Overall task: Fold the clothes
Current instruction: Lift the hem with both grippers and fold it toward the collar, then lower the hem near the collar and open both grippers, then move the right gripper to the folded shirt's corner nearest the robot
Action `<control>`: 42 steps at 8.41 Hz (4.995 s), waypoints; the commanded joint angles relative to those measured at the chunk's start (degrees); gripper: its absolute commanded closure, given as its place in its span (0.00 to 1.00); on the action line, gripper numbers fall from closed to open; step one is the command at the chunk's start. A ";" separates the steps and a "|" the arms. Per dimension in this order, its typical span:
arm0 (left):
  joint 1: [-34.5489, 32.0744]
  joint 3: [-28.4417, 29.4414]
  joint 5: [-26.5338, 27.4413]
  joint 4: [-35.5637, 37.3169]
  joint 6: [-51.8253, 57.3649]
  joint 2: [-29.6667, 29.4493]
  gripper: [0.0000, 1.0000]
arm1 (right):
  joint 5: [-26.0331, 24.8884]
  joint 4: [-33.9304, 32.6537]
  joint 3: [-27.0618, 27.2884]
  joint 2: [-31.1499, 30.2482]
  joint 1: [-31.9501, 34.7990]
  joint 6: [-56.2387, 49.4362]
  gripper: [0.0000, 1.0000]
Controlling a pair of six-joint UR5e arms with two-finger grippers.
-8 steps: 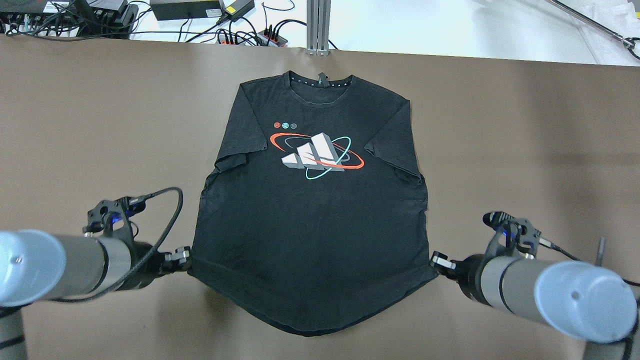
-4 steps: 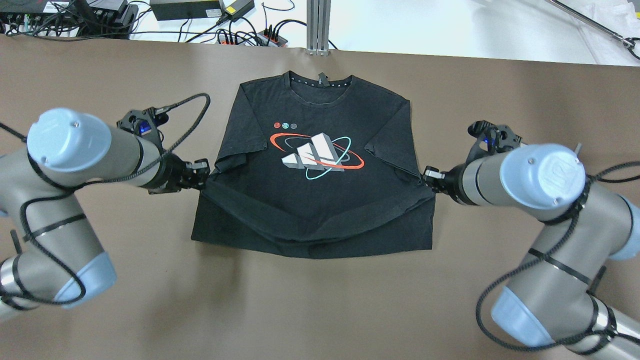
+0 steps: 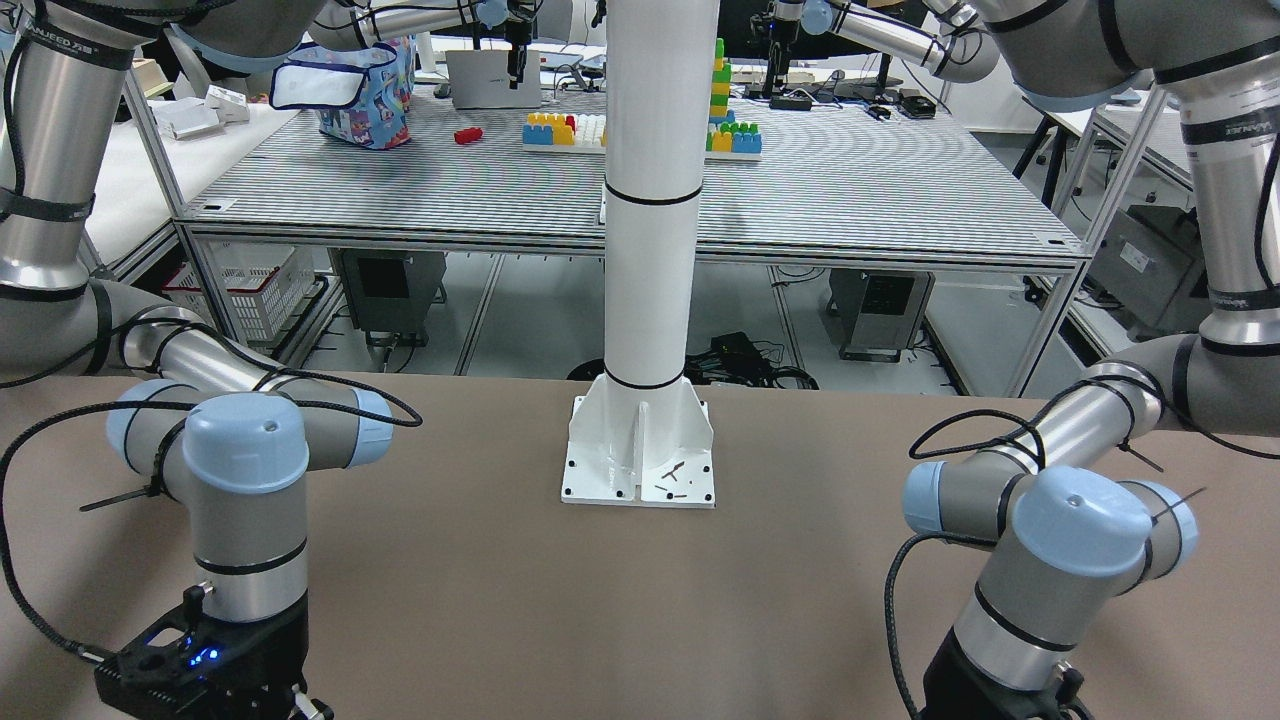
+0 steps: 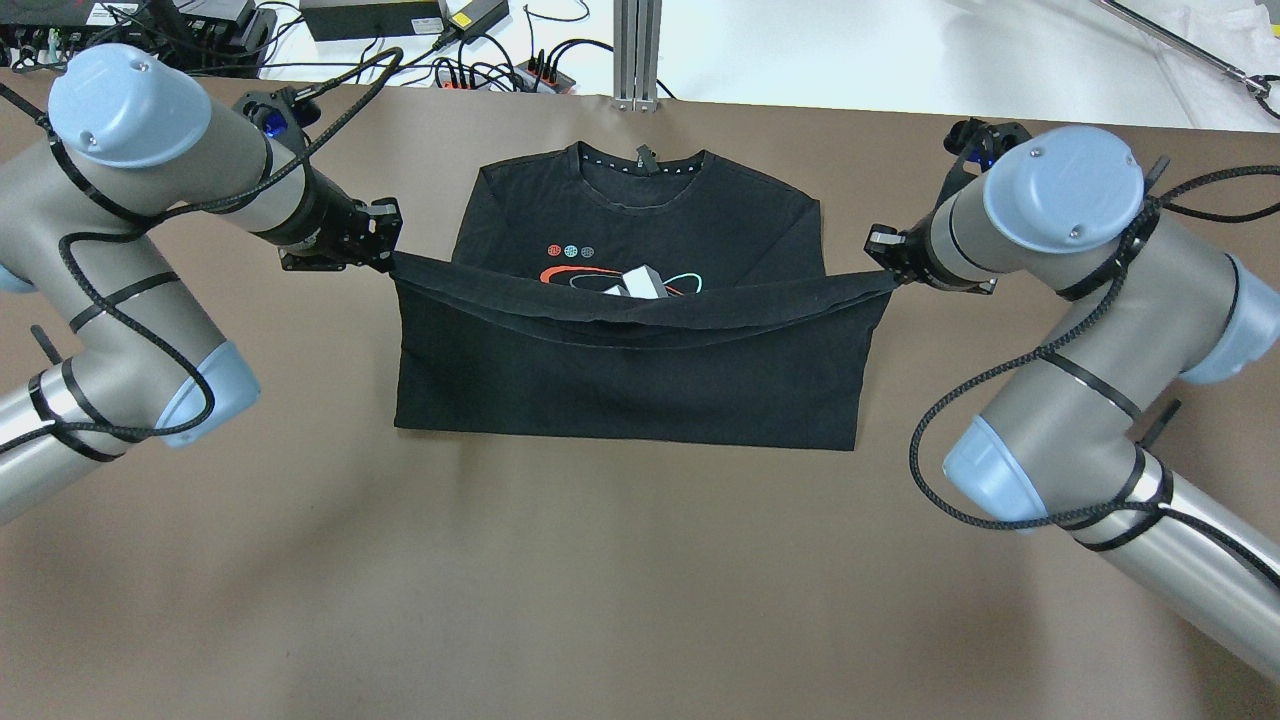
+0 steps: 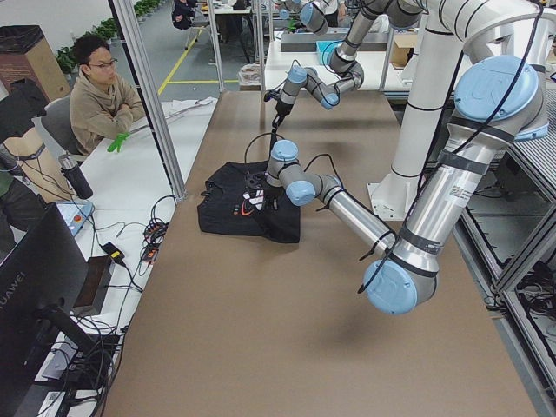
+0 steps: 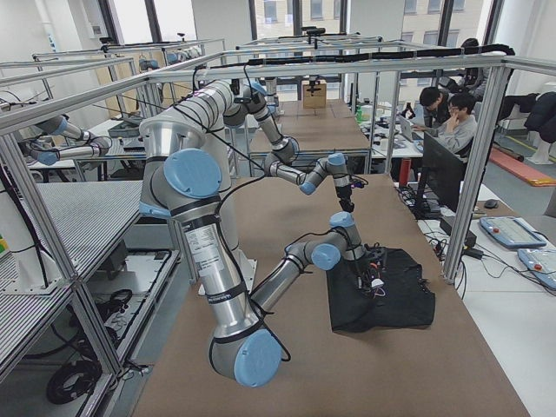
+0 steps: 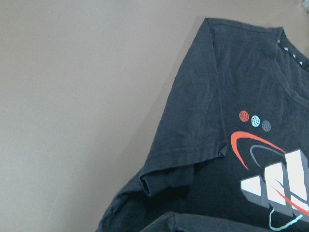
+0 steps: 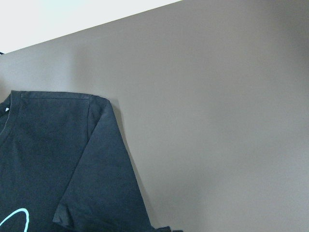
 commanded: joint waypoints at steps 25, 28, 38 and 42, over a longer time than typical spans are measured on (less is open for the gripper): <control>-3.89 41.65 4.92 -21.28 4.14 -18.74 0.22 | -1.57 21.25 -12.12 -6.47 -9.66 12.37 0.34; -2.93 40.15 6.76 -21.28 3.79 -17.94 0.22 | -1.67 21.69 -12.38 -7.27 -11.52 11.75 0.42; -2.14 39.97 7.73 -21.28 3.35 -17.15 0.22 | 0.26 21.60 -11.42 -6.83 -10.72 12.19 1.00; -1.09 39.88 9.39 -21.37 1.77 -17.15 0.22 | -0.09 21.78 -11.50 -6.83 -10.55 12.28 0.69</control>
